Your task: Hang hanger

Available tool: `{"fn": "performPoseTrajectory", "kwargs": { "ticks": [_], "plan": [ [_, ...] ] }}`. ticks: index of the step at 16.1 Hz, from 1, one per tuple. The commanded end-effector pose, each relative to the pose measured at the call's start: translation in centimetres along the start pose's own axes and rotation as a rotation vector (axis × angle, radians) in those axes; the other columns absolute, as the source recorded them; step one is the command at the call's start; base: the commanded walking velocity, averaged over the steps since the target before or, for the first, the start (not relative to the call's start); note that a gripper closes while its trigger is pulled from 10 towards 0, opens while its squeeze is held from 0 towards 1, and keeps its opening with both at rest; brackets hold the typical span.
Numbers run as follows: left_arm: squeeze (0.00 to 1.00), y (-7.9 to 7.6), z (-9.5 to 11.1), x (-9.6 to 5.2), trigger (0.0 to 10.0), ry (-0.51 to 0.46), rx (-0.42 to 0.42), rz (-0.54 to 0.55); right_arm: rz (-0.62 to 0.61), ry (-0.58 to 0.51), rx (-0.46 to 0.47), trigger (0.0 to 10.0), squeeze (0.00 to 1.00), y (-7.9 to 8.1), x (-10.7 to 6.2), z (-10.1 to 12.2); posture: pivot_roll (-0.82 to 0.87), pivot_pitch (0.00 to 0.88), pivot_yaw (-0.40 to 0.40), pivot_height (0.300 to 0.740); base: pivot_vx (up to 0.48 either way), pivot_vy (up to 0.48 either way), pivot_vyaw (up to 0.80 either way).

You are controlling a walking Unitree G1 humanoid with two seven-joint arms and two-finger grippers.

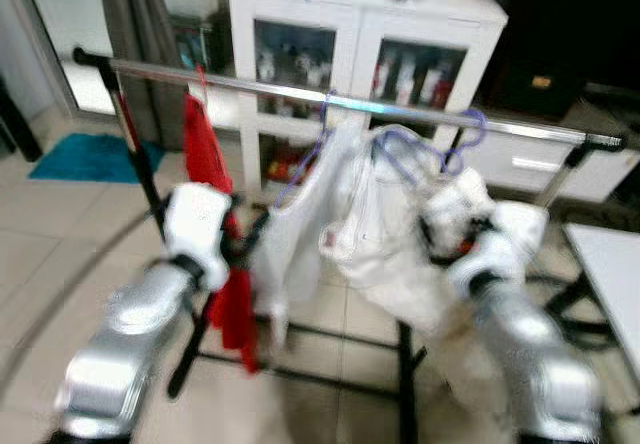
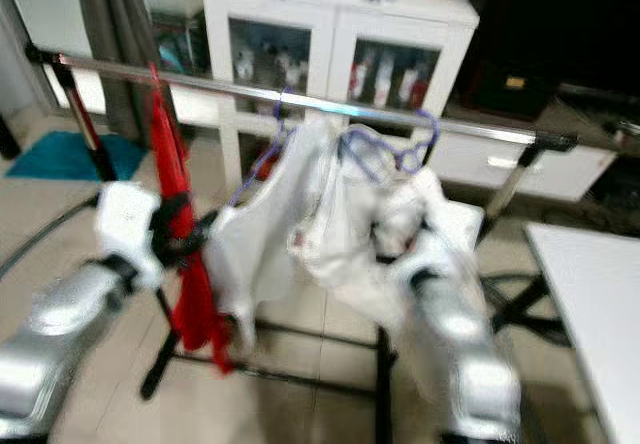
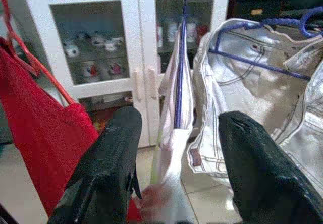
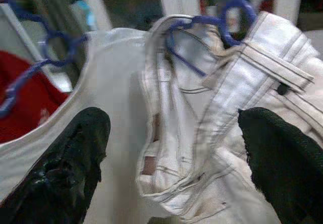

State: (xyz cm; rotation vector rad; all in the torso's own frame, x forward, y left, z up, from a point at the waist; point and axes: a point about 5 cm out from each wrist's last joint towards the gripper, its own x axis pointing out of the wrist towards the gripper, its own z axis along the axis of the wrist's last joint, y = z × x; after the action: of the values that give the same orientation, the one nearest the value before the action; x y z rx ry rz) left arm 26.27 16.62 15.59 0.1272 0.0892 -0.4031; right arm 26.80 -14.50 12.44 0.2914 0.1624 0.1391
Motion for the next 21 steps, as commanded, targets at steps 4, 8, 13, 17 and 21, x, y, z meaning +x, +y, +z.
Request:
{"fn": "performPoseTrajectory", "kwargs": {
  "ticks": [4, 8, 13, 17, 21],
  "plan": [
    [0.0, -0.6, 0.5, 0.7, 10.0, -0.039, -0.005, -0.036, -0.018, -0.016, -0.01, 10.0, 0.0, -0.4, 0.0, 0.4, 0.12, 0.0, -0.002, 0.74, 0.0, -0.069, 0.0],
    [0.0, -1.0, 0.2, 0.6, 10.0, -0.05, -0.066, -0.075, -0.02, -0.021, -0.112, 10.0, 0.0, -0.1, 0.5, 1.0, 0.1, 0.0, 0.01, 0.74, 0.147, 0.0, 0.1],
    [0.0, -1.3, -0.2, 0.7, 10.0, -0.036, -0.068, -0.101, -0.018, -0.044, -0.091, 10.0, 0.0, 0.1, 0.7, 1.4, 0.09, 0.0, 0.008, 0.74, 0.355, 0.0, 0.27],
    [0.0, -1.5, -0.4, 0.5, 10.0, -0.025, -0.06, -0.13, -0.008, -0.045, -0.095, 10.0, 0.0, 0.4, 0.7, 1.5, 0.09, 0.0, 0.005, 0.74, 0.373, 0.0, 0.0],
    [0.0, -1.9, -0.5, 0.6, 10.0, -0.017, -0.045, -0.164, 0.02, -0.071, -0.15, 10.0, 0.0, 0.5, 0.6, 2.4, 0.09, 0.0, -0.002, 0.74, 0.369, 0.0, -0.57]
  ]
}}
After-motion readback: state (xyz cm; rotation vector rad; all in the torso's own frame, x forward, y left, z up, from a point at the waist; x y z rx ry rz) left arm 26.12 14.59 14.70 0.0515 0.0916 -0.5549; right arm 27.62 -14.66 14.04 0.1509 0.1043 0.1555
